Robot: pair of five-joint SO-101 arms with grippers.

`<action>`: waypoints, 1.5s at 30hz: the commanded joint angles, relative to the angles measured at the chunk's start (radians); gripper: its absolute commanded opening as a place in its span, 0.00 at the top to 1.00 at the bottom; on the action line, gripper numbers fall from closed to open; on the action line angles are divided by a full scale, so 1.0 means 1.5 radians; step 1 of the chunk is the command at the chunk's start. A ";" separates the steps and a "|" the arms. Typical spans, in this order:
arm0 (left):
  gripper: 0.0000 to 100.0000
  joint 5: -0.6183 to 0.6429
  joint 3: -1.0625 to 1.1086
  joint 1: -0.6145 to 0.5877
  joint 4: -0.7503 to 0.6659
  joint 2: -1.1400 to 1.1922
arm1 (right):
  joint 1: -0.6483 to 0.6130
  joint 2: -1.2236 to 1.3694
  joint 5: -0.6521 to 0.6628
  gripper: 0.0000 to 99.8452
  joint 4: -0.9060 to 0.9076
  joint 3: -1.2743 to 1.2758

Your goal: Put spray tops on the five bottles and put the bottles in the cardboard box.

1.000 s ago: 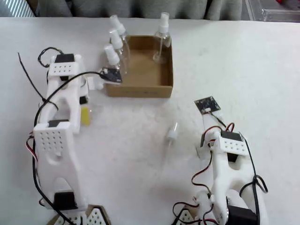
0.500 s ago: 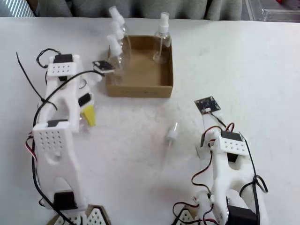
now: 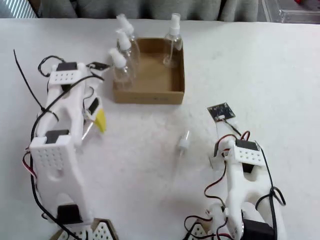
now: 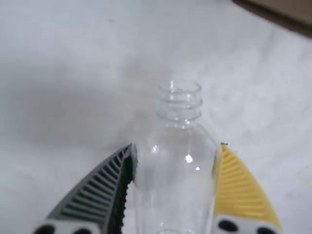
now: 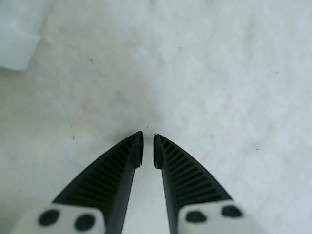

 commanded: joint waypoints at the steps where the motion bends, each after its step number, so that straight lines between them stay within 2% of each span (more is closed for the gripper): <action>1: 0.80 0.012 0.013 0.002 -0.024 -0.065 | -0.007 -0.009 0.002 0.98 -0.008 -0.002; 15: 0.80 0.074 0.026 -0.065 -0.016 -0.107 | -0.006 -0.009 0.002 0.98 -0.008 -0.002; 19: 0.80 0.074 0.096 -0.066 -0.033 -0.152 | -0.006 -0.009 0.002 0.98 -0.008 -0.002; 24: 0.80 0.106 0.256 -0.064 -0.115 -0.285 | -0.006 -0.009 0.002 0.98 -0.008 -0.002; 30: 0.80 0.181 0.408 -0.049 -0.186 -0.404 | -0.006 -0.009 0.002 0.98 -0.008 -0.002; 35: 0.80 0.299 0.431 -0.044 -0.204 -0.419 | -0.006 -0.009 0.002 0.98 -0.007 -0.002; 38: 0.80 0.321 0.437 -0.033 -0.206 -0.418 | -0.006 -0.009 0.002 0.98 -0.006 -0.002; 45: 0.63 0.323 0.516 0.015 -0.226 -0.424 | -0.006 -0.009 0.002 0.98 -0.005 -0.002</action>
